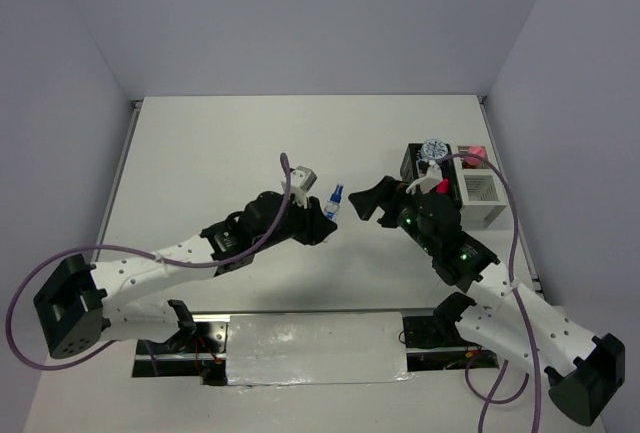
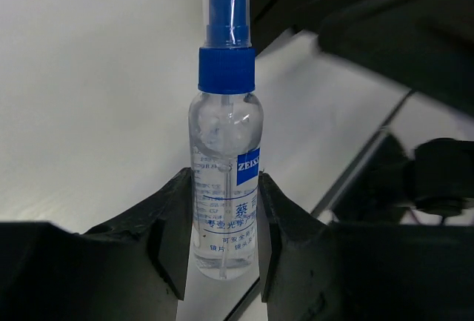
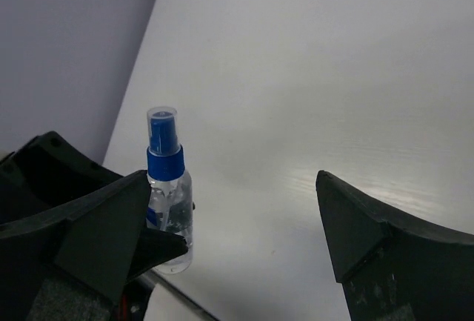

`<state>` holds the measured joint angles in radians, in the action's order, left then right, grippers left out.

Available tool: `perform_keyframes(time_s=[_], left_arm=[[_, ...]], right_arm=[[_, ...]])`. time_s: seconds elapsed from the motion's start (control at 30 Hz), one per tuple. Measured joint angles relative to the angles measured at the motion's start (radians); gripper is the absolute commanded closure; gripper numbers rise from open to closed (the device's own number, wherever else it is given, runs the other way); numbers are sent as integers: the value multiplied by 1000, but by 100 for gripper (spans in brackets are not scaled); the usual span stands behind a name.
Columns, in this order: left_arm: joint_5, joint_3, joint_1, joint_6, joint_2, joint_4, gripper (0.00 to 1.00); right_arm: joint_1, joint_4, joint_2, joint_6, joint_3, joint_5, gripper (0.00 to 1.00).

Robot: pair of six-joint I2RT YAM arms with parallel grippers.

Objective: Sort the stationery into containers
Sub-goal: Pick up the stationery from the center of the board, then place the pen in the storage box.

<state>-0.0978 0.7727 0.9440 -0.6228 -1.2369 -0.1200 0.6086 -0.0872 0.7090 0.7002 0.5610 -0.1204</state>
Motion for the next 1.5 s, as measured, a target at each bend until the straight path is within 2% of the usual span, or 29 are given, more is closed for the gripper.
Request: perform_keyframes(time_s=[0.13,0.33,0.4,0.43,0.47,0.5,0.53,0.57,0.6,0.63,0.67,0.7,0.9,1.07,1.17,1.37,1.5], left_arm=[[96,-56,-3,13,60,-170,100],[175,-98,-3,18,64,-246,100],[185,-99,-3,19,67,-254,100],[190,-99,-3,19,71,-258,100],[194,-99,-3,20,74,-262,100],[196,-99,-3,21,76,-265,100],[198,-99,-3,22,79,-267,100],[199,-99,-3,23,80,-266,97],[199,-99,-3,23,82,-262,87],[199,-99,-5,26,83,-260,41],[191,-98,-5,35,83,-256,9],[179,-97,-5,46,84,-249,1],[67,-18,-5,48,89,-87,1],[-79,96,-5,44,145,154,1],[-174,156,-5,41,208,333,1],[-273,183,-5,53,391,644,1],[-311,156,-5,73,540,753,1]], right_arm=[[70,93,30,51,0,16,0],[127,222,105,81,2,76,3],[146,244,121,88,0,84,16],[154,264,126,92,-7,88,30],[159,277,127,95,-13,94,40],[162,284,130,97,-17,99,55],[164,292,134,97,-20,103,99],[165,305,137,98,-23,106,100],[166,308,139,99,-27,102,100],[167,316,140,98,-27,104,100],[168,317,140,98,-27,103,100],[171,319,140,86,-27,108,100],[157,266,140,-35,-6,56,100],[-24,187,159,-183,84,-41,100],[-137,149,161,-287,126,-201,100],[-277,155,174,-465,135,-529,100],[-405,185,258,-519,140,-673,100]])
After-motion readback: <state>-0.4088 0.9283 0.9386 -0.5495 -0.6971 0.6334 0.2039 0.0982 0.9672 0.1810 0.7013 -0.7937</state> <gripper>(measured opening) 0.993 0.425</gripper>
